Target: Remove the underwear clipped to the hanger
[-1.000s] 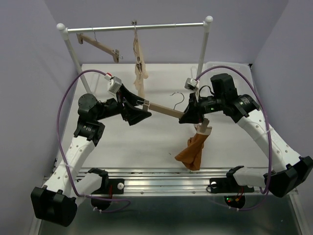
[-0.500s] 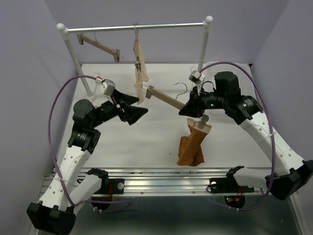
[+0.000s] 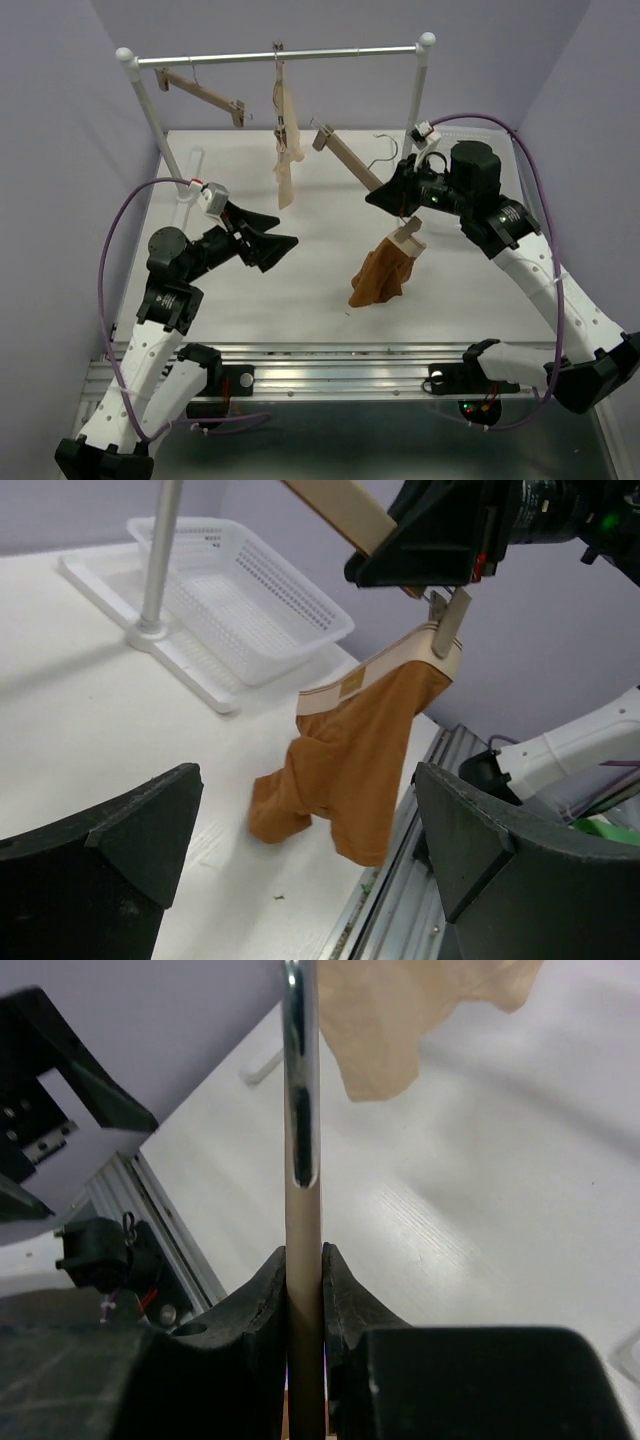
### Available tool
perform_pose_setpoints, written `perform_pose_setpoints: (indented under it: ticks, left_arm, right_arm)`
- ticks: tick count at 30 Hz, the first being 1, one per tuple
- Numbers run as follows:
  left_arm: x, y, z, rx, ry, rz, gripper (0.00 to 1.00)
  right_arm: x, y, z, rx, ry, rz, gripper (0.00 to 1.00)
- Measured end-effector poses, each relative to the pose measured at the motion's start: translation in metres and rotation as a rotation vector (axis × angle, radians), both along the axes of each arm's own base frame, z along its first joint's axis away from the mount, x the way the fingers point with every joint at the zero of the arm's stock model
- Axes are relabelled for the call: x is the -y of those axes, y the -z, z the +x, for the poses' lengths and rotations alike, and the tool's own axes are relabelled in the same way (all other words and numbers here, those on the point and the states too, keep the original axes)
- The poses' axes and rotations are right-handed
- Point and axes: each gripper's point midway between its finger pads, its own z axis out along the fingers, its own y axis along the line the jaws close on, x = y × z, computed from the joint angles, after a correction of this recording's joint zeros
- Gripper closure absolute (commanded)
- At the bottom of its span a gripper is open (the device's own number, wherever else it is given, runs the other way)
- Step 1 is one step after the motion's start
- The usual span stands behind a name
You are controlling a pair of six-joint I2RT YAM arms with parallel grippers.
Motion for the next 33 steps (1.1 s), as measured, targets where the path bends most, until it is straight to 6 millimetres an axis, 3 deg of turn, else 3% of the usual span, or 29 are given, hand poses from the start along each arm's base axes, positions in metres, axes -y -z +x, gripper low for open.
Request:
perform_pose_setpoints:
  ticks: [5,13,22,33]
  left_arm:
    - [0.017,0.013,-0.012,-0.058,0.103,-0.041,0.01]
    - [0.058,0.002,-0.028,-0.02,0.27,-0.088,0.01]
    - [0.105,0.026,-0.018,-0.09,0.382,-0.05,0.01]
    - [0.135,0.01,-0.012,-0.027,0.446,-0.065,0.01]
  right_arm:
    - [-0.005,-0.019,0.011,0.011,0.067,0.141,0.99]
    - [-0.021,-0.026,0.019,-0.043,0.057,0.287,0.99]
    - [-0.039,-0.036,0.012,-0.069,-0.002,0.353,0.99]
    - [-0.047,-0.033,0.008,-0.108,-0.006,0.385,0.99]
